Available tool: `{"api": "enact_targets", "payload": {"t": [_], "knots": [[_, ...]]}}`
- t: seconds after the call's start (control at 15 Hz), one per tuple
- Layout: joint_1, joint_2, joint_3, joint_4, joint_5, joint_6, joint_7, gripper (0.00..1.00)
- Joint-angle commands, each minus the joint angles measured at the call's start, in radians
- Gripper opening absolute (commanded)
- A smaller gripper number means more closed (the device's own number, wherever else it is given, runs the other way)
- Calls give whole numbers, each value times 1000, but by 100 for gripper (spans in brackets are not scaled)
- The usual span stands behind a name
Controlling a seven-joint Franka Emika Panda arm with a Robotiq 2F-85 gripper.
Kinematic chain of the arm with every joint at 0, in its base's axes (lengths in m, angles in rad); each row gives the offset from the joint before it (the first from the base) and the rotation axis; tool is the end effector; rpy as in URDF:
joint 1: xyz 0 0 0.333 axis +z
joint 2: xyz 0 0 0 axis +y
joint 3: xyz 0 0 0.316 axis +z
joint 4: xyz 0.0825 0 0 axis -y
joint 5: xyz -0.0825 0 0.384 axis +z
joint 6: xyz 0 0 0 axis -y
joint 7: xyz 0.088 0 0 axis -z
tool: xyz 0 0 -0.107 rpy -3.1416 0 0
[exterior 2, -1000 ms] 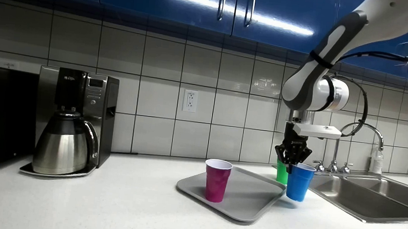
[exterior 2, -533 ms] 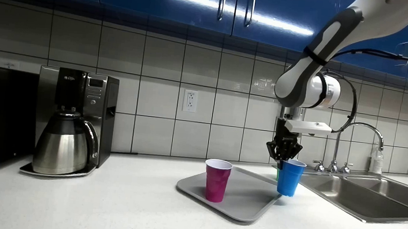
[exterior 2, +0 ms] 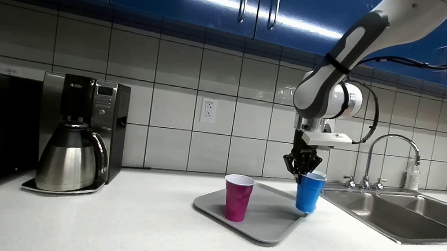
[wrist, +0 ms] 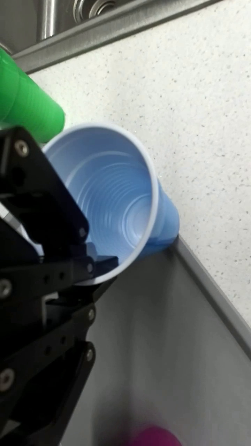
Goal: Shift the cups to the tray
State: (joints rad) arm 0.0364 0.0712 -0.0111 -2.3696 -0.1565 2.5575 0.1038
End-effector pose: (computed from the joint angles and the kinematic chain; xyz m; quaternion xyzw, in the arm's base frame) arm 0.5149 0.0153 0.3059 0.9969 0.0235 0.0610 0.0434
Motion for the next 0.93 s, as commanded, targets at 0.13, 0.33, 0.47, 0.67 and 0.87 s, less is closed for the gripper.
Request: {"api": "enact_targets", "payload": {"t": [0.13, 0.33, 0.47, 0.67, 0.87], "knots": [[12, 90, 1, 87, -32, 2, 60, 1], [19, 128, -1, 127, -24, -9, 57, 1], [26, 149, -3, 151, -25, -11, 58, 1], [35, 174, -4, 177, -25, -11, 57, 1], [43, 197, -8, 196, -26, -11, 58, 1]]}}
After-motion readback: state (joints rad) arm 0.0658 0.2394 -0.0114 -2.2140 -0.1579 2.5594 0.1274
